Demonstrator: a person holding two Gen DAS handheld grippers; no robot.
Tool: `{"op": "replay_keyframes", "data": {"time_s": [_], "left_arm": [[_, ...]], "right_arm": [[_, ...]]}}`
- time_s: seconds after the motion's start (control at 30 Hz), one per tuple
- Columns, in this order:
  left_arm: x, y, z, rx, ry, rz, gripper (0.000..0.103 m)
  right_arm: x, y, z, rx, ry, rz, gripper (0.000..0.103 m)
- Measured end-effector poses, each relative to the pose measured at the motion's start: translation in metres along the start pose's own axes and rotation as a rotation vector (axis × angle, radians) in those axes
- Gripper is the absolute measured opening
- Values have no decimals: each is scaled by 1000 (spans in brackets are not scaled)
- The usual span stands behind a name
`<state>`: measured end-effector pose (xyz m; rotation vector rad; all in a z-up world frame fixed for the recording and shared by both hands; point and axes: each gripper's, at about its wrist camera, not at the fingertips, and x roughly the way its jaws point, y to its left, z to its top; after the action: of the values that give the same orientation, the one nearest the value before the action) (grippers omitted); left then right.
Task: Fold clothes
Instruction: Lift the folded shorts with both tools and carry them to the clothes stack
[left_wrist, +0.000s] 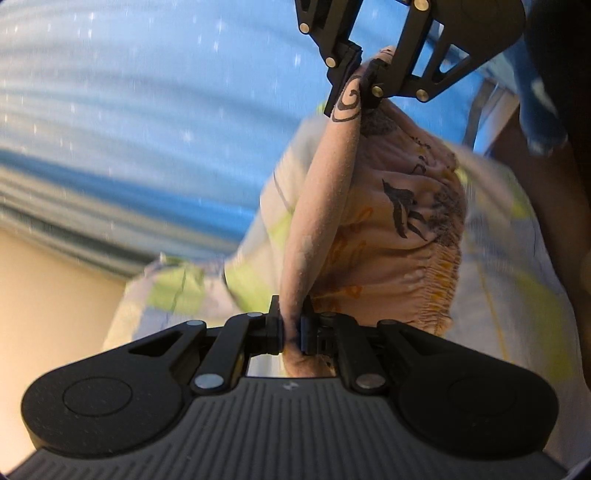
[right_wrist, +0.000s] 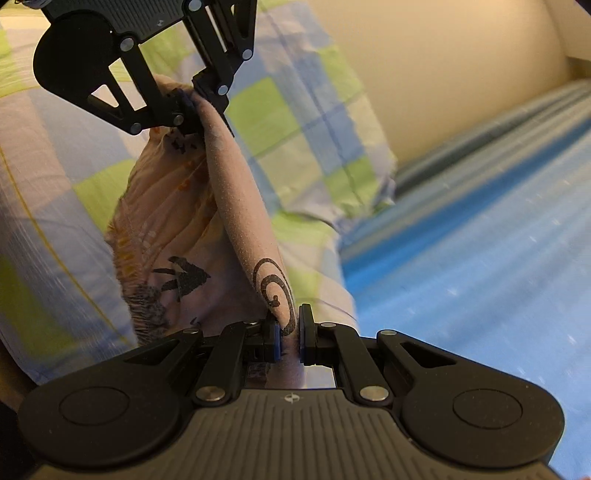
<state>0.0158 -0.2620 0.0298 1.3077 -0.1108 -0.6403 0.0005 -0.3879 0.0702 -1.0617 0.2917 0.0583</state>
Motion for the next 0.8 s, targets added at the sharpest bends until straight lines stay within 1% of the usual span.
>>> {"op": "replay_keyframes", "data": {"time_s": [0.13, 0.3, 0.4, 0.63, 0.7, 0.8], "left_arm": [[-10, 9, 36, 13, -77, -12, 8], [-23, 7, 80, 45, -189, -29, 8], [-31, -1, 109, 76, -281, -49, 8], [-55, -19, 181, 130, -530, -124, 8], [-60, -22, 198, 140, -590, -146, 8], [-69, -26, 223, 150, -662, -184, 8]], "right_arm": [[-29, -21, -22, 24, 42, -52, 5], [-70, -38, -48, 60, 129, -114, 5], [-103, -44, -67, 89, 207, -157, 5], [-180, -56, -110, 132, 411, -258, 5], [-201, -58, -120, 142, 459, -288, 5], [-220, -65, -130, 168, 515, -315, 6]]}}
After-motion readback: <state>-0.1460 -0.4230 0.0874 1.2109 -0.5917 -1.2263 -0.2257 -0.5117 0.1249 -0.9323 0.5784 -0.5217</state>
